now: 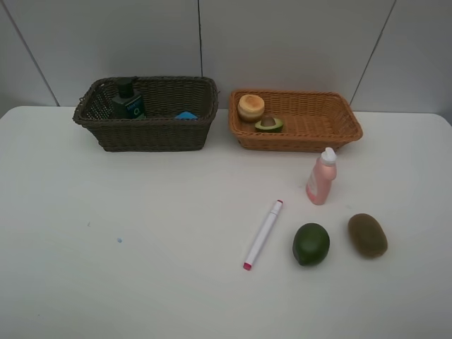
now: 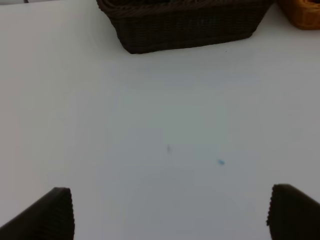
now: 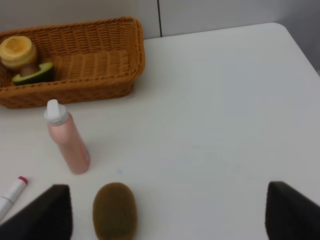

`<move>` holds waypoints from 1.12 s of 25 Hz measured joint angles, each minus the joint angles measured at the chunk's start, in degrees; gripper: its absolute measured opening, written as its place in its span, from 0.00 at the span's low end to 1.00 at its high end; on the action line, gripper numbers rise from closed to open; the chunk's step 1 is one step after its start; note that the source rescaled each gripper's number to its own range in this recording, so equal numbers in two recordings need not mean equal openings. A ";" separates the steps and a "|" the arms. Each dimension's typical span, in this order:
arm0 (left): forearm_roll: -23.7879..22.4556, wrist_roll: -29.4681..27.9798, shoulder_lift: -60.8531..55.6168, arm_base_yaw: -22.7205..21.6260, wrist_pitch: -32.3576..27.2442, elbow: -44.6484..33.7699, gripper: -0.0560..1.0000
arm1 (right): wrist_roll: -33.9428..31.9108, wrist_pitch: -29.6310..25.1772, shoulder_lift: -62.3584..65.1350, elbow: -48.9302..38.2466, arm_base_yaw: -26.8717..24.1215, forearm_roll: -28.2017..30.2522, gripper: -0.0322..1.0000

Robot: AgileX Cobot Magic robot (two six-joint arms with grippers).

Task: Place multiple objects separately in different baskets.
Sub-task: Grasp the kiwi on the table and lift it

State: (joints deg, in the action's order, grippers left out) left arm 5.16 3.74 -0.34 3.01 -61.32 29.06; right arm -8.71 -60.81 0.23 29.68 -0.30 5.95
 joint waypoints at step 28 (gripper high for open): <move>0.00 0.00 -0.07 -0.44 0.17 0.00 0.91 | -0.14 1.34 -64.28 12.35 0.79 -2.05 0.96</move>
State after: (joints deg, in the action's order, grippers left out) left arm 5.16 3.74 -0.41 2.58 -61.15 29.06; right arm -8.85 -59.47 -64.06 42.03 0.50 3.90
